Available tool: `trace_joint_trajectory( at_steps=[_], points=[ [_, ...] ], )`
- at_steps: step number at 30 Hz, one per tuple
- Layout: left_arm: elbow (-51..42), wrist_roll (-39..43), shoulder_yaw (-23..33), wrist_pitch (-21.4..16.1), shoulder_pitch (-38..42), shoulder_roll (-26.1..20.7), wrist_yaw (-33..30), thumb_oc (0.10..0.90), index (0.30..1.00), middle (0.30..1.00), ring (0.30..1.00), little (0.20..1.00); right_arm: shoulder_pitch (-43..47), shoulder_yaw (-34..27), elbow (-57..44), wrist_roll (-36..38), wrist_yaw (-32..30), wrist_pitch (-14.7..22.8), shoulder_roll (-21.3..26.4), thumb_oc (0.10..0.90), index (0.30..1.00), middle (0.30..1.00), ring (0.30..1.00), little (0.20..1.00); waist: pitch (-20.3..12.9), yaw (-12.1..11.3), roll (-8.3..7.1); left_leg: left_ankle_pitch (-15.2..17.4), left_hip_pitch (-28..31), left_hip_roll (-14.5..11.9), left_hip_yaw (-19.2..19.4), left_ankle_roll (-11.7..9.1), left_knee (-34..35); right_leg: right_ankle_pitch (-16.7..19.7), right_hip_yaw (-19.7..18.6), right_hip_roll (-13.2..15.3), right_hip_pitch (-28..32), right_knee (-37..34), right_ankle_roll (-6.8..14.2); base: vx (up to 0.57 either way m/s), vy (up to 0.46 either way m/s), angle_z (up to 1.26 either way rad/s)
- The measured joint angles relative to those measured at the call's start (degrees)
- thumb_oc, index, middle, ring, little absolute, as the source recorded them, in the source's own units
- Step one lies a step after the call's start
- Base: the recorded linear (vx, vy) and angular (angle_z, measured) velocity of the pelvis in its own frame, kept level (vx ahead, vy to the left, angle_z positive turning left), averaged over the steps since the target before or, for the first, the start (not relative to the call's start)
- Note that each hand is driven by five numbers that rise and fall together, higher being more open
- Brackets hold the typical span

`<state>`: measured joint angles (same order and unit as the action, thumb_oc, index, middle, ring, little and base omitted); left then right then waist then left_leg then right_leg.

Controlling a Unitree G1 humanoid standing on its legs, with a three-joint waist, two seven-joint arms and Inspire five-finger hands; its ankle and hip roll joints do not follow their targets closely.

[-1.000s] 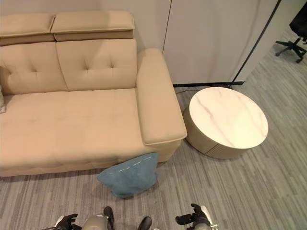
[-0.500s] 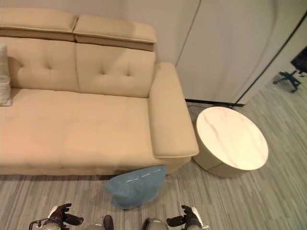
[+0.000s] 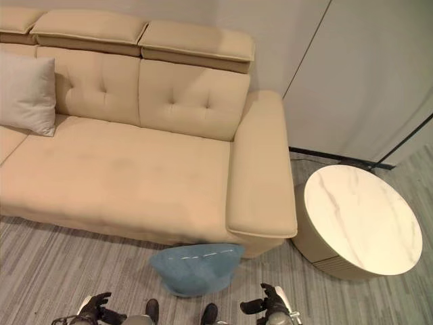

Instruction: Pick up all the scattered cushions and arrange them neatly on the sofa.

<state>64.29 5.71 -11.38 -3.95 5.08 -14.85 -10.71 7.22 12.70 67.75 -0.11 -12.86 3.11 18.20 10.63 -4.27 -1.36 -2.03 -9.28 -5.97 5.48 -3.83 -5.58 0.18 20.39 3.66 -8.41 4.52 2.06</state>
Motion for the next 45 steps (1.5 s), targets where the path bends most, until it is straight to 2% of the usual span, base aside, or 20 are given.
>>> trace_joint_trajectory(
  at_steps=[3, 4, 5, 7, 8, 9, 10, 11, 14, 15, 17, 23, 28, 30, 37, 40, 41, 42, 43, 45],
  points=[
    [-3.3, 3.7, -0.3, -1.4, 4.6, -0.3, -0.8, 0.800, 0.900, 0.900, 0.900, 0.900, 4.1, -0.5, -3.3, 2.7, -1.0, 0.4, 2.0, 0.800, 0.900, 0.900, 0.900, 0.900, 4.8, 0.2, 1.04, -1.3, -7.1, -0.3, -0.4, -0.8, -2.7, -0.9, -0.1, 0.6, -8.7, 6.8, -1.3, -0.27, -0.016, -0.05],
    [-5.7, 5.7, -0.3, -2.3, 8.3, -1.0, -1.5, 0.800, 0.900, 0.900, 0.900, 0.900, 7.6, -1.3, -5.6, 4.1, -1.5, 0.9, 3.0, 0.800, 0.900, 0.900, 0.900, 0.900, 9.0, 0.6, 1.08, -2.4, -10.4, -0.3, -0.1, -1.3, -2.0, -1.9, -0.3, 1.7, -14.4, 10.9, -2.9, -0.16, 0.001, -0.05],
    [-6.0, 6.7, 0.2, -2.3, 9.6, -1.1, -1.5, 0.800, 0.900, 0.900, 0.900, 0.900, 9.1, -1.5, -5.9, 5.0, -1.5, 0.9, 3.0, 0.800, 0.900, 0.900, 0.900, 0.900, 10.8, 0.9, 1.13, -2.3, -11.0, -0.3, 0.1, -1.3, -1.2, -2.1, -0.3, 1.8, -15.7, 11.7, -3.1, -0.16, 0.001, -0.03],
    [-9.3, 9.4, 0.2, -3.0, 10.4, -1.9, -2.8, 0.800, 0.900, 0.900, 0.900, 0.900, 10.5, -1.7, -9.1, 7.4, -2.2, 1.5, 3.0, 0.800, 0.900, 0.900, 0.900, 0.900, 12.1, 1.6, 0.27, -2.4, -15.5, -0.2, 0.5, -1.1, -1.5, -2.4, -0.8, 2.3, -21.4, 13.8, -3.4, -0.17, 0.058, -0.08],
    [-9.2, 9.9, 0.3, -3.7, 10.9, -2.0, -2.9, 0.800, 0.900, 0.900, 0.900, 0.900, 11.1, -1.8, -9.8, 7.8, -2.3, 1.7, 3.0, 0.800, 0.900, 0.900, 0.900, 0.900, 12.7, 1.8, 0.37, -2.4, -16.0, -0.3, 0.4, -1.1, -1.1, -2.4, -0.5, 2.3, -21.9, 13.5, -3.4, -0.19, 0.060, -0.15],
    [-9.4, 12.8, 0.3, -4.5, 12.1, -1.9, -4.1, 0.800, 0.900, 0.900, 0.900, 0.900, 13.7, -2.0, -11.3, 9.8, -3.5, 1.6, 2.8, 0.800, 0.900, 0.900, 0.900, 0.900, 13.4, 2.2, 0.07, -2.5, -19.7, -0.3, 0.6, -0.9, -2.3, -1.5, -0.9, 2.4, -25.8, 14.6, -2.6, -0.15, 0.008, -0.20],
    [-10.0, 13.9, 0.4, -4.8, 13.0, -1.9, -4.5, 0.800, 0.900, 0.900, 0.900, 0.900, 14.7, -2.2, -12.5, 10.5, -4.2, 1.9, 3.0, 0.800, 0.900, 0.900, 0.900, 0.900, 13.7, 2.2, -0.26, -2.5, -22.8, -0.3, 0.6, -0.9, -3.5, -1.3, -1.3, 2.6, -29.0, 15.6, -2.7, -0.15, -0.001, -0.25],
    [-10.1, 14.9, 0.5, -4.9, 14.5, -1.8, -5.0, 0.800, 0.900, 0.900, 0.900, 0.900, 17.5, -2.0, -12.6, 11.1, -4.6, 2.1, 3.1, 0.800, 0.900, 0.900, 0.900, 0.900, 14.9, 2.4, -0.14, -3.1, -24.7, -0.6, 0.6, -0.6, -4.3, -0.5, -1.2, 2.6, -30.7, 15.8, -3.3, -0.20, 0.001, -0.20],
    [-11.2, 16.9, 0.3, -6.1, 17.4, -1.1, -6.6, 0.800, 0.900, 0.900, 0.900, 0.900, 21.0, -2.2, -16.1, 13.6, -6.5, 2.6, 3.1, 0.800, 0.900, 0.900, 0.900, 0.900, 15.4, 2.4, -0.19, -3.8, -31.8, -1.0, 0.4, -0.3, -6.9, -0.2, -1.3, 2.8, -37.1, 17.5, -3.7, -0.10, 0.012, -0.02],
    [-12.2, 17.8, 0.3, -6.9, 19.7, -0.7, -7.5, 0.800, 0.900, 0.900, 0.900, 0.900, 22.9, -2.2, -18.9, 14.8, -7.4, 3.7, 3.1, 0.800, 0.900, 0.900, 0.900, 0.900, 16.4, 2.3, -0.29, -4.7, -34.8, -1.0, 0.4, -0.6, -7.1, 0.5, -1.3, 2.9, -40.1, 17.5, -4.7, -0.10, -0.020, 0.09],
    [-13.8, 19.1, 0.1, -7.6, 22.7, 0.2, -8.6, 0.800, 0.900, 0.900, 0.900, 0.900, 28.7, -1.9, -21.6, 16.7, -8.0, 5.5, 2.8, 0.800, 0.900, 0.900, 0.900, 0.900, 18.9, 2.2, -0.27, -5.4, -37.3, -0.9, 0.2, -0.5, -6.9, 1.4, -0.4, 3.3, -42.2, 17.5, -6.2, -0.08, -0.038, 0.12],
    [-16.5, 19.0, -1.9, -8.9, 26.2, 0.2, -10.4, 0.800, 0.900, 0.900, 0.900, 0.900, 34.6, -2.0, -23.9, 19.1, -10.6, 8.4, 3.5, 0.800, 0.900, 0.900, 0.900, 0.900, 18.0, 2.2, -0.35, -6.2, -42.1, 0.1, -0.5, -0.6, -5.6, 1.1, 0.0, 4.3, -47.3, 17.8, -6.0, -0.04, -0.021, 0.10],
    [-17.6, 19.0, -3.3, -8.9, 31.5, 0.0, -10.5, 0.800, 0.900, 0.900, 0.900, 0.900, 37.1, -1.9, -24.1, 19.5, -13.0, 8.7, 3.7, 0.800, 0.900, 0.900, 0.900, 0.900, 18.0, 2.5, -0.36, -6.5, -45.7, 1.0, -1.2, -0.4, -6.0, 1.2, 0.0, 5.2, -50.6, 18.6, -6.3, -0.02, -0.003, 0.08],
    [-17.6, 19.0, -4.8, -8.9, 34.0, -0.1, -11.6, 0.800, 0.900, 0.900, 0.900, 0.900, 38.1, -0.4, -24.1, 19.8, -14.0, 8.5, 3.7, 0.800, 0.900, 0.900, 0.900, 0.900, 18.0, 2.9, -0.40, -6.4, -46.1, 1.3, -1.3, -0.2, -6.0, 1.2, -0.2, 5.5, -51.1, 18.9, -6.3, -0.04, 0.007, 0.05],
    [-14.5, 19.6, -6.6, -8.8, 46.8, -1.0, -14.3, 0.800, 0.900, 0.900, 0.900, 0.900, 42.9, 1.3, -27.0, 20.3, -16.9, 11.4, 2.9, 0.800, 0.900, 0.900, 0.900, 0.900, 17.9, 5.3, -0.45, -8.2, -54.3, 1.9, -1.3, 0.1, -6.3, 1.4, -0.4, 6.6, -60.2, 21.3, -6.2, -0.02, 0.004, 0.03],
    [-12.8, 20.7, -7.0, -8.8, 49.6, -0.6, -15.0, 0.800, 0.900, 0.900, 0.900, 0.900, 43.6, 2.4, -28.4, 20.7, -17.4, 11.5, 3.1, 0.800, 0.900, 0.900, 0.900, 0.900, 17.9, 5.7, -0.45, -8.5, -55.6, 1.8, -1.3, 0.2, -6.1, 1.5, -0.5, 6.5, -61.7, 21.4, -6.1, 0.01, -0.030, -0.01],
    [-12.8, 21.3, -7.1, -8.8, 49.9, -0.4, -15.0, 0.659, 0.688, 0.688, 0.688, 0.688, 43.7, 2.6, -28.6, 20.7, -17.4, 11.5, 3.2, 0.595, 0.592, 0.592, 0.592, 0.592, 17.9, 5.8, -0.45, -8.6, -55.8, 1.7, -1.4, 0.1, -6.1, 1.5, -0.5, 6.5, -61.9, 21.6, -6.1, -0.01, -0.031, 0.02],
    [-12.8, 21.4, -7.1, -8.8, 50.4, -0.4, -15.1, 0.488, 0.432, 0.432, 0.432, 0.432, 43.9, 2.6, -28.8, 20.8, -17.4, 11.5, 3.2, 0.516, 0.474, 0.474, 0.474, 0.474, 17.9, 5.9, -0.45, -8.8, -56.1, 1.7, -1.6, -0.1, -5.9, 1.4, -0.4, 6.5, -62.4, 22.0, -6.1, -0.02, 0.003, 0.03],
    [-12.8, 21.4, -7.1, -8.8, 50.4, -0.5, -15.2, 0.400, 0.300, 0.300, 0.300, 0.300, 44.1, 2.6, -28.8, 21.1, -17.3, 11.5, 3.1, 0.400, 0.300, 0.300, 0.300, 0.300, 17.9, 6.0, -0.44, -9.0, -56.0, 1.7, -1.6, -0.3, -5.5, 1.4, -0.4, 6.5, -62.5, 22.0, -6.0, -0.01, 0.017, 0.04],
    [-13.0, 21.8, -7.0, -8.8, 50.5, -0.6, -15.4, 0.400, 0.300, 0.300, 0.300, 0.300, 44.4, 2.6, -28.8, 21.9, -17.3, 11.3, 3.4, 0.400, 0.300, 0.300, 0.300, 0.300, 17.9, 6.0, -0.41, -9.1, -56.0, 1.7, -1.6, -0.4, -5.4, 1.3, -0.5, 6.5, -62.7, 22.1, -6.0, 0.00, 0.019, 0.01]
  ],
)
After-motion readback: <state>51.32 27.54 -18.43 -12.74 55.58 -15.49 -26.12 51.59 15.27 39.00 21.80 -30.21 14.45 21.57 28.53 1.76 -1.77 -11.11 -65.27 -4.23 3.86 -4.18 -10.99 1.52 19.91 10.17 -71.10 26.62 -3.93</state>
